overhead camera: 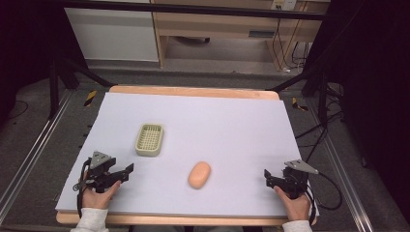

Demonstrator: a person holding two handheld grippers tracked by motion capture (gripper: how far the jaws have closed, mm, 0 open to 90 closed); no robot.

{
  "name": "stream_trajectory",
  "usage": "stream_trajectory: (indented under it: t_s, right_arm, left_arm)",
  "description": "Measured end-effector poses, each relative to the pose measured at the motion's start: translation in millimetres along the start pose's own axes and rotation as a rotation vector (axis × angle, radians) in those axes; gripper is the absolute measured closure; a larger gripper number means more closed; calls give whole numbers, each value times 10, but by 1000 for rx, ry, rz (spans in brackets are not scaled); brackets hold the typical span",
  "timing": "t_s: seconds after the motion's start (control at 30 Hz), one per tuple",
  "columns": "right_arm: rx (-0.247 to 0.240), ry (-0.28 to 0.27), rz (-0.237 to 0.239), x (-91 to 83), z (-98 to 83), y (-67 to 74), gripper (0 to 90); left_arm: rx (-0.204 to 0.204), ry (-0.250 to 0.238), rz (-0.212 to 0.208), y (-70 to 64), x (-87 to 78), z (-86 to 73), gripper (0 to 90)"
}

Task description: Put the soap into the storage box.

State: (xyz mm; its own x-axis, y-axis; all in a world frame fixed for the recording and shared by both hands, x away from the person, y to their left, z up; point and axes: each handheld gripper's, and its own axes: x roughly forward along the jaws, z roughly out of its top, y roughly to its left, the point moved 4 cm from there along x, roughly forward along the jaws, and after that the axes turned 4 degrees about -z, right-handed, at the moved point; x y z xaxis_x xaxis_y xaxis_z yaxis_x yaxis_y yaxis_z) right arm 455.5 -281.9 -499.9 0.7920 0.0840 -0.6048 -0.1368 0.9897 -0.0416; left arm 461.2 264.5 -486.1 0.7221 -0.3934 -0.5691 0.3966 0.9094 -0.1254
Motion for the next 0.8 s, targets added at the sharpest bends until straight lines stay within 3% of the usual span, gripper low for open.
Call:
stream_trajectory:
  t_s: [0.47,0.8]
  right_arm:
    - [28,-21,6,-48,8,-36,67]
    - [22,-16,11,-42,4,-15,65]
  left_arm:
    - [48,20,-28,-150,18,14,273]
    - [43,13,-47,-219,23,32,272]
